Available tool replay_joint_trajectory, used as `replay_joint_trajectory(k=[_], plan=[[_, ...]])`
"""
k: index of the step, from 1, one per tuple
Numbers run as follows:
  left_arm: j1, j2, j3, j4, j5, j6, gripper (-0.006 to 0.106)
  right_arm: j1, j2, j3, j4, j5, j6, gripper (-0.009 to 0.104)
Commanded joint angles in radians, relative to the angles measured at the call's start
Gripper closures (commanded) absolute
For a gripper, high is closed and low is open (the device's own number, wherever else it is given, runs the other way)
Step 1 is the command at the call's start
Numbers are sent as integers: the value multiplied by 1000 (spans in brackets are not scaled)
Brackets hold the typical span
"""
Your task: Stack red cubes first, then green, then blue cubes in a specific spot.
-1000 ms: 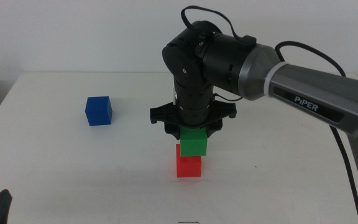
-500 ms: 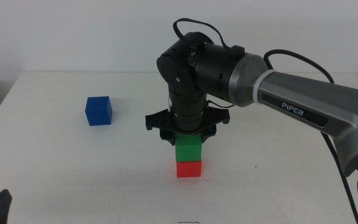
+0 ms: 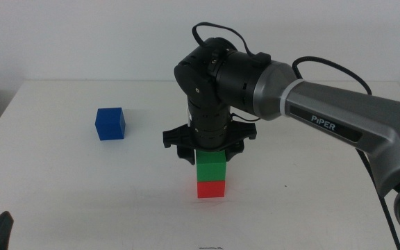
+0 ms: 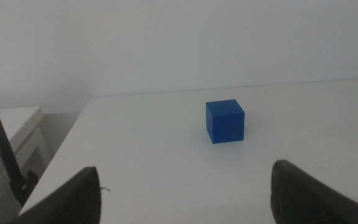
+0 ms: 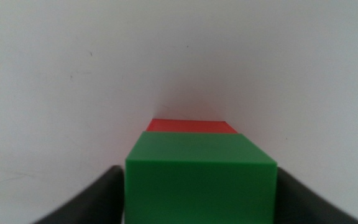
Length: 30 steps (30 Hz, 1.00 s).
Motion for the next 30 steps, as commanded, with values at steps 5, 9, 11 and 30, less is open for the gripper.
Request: replay_joint_trajectory(k=[5,9,11,30], plan=[[-2,-20,-3,-7,-76,-5,7,1,-79,-25,-27,-13,-18,12],[-2,-20,-3,-7,-76,-5,7,1,-159,-25,-38,-7,-35,6],[-2,-20,-3,-7,-76,-5,7,0,-228,-25,-38,5,-63,6],[-2,-20,-3,-7,-76,-5,7,-116,-1134,700,90,-392,-652,6]])
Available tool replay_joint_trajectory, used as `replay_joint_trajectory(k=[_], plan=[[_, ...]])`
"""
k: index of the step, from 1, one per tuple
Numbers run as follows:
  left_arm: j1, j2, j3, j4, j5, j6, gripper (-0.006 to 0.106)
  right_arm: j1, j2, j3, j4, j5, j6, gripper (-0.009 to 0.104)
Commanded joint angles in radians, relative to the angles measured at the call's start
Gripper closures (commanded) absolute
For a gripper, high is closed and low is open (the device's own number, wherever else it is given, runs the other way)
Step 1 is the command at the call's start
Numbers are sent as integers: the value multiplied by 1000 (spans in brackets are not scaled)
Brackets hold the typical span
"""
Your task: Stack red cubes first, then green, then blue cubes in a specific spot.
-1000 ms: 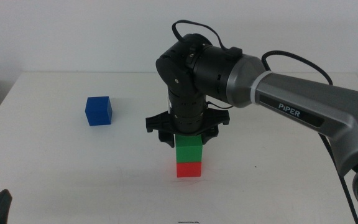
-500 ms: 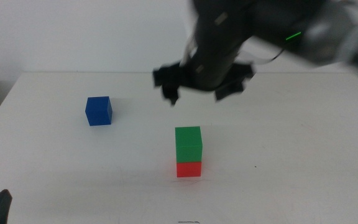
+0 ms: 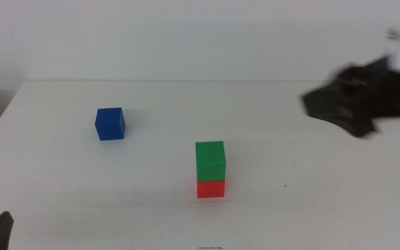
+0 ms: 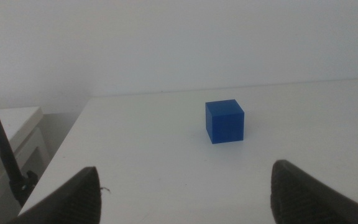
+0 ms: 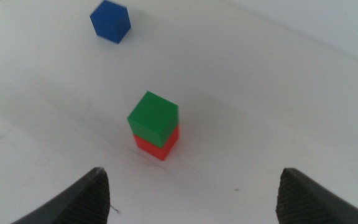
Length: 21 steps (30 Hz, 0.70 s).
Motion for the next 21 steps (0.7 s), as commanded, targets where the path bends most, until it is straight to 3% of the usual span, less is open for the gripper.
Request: replay_joint_trajectory(k=[1,10,16,21], plan=[[-2,-20,-3,-7,-76,-5,7,-23,-115,58,-5,-108,-63,6],[-2,-20,-3,-7,-76,-5,7,-28,-290,171,105,-134,-228,6],[-2,-20,-3,-7,-76,-5,7,-28,-290,172,105,-142,-229,6],[-2,-20,-3,-7,-76,-5,7,-28,-290,172,63,-157,-232,6]])
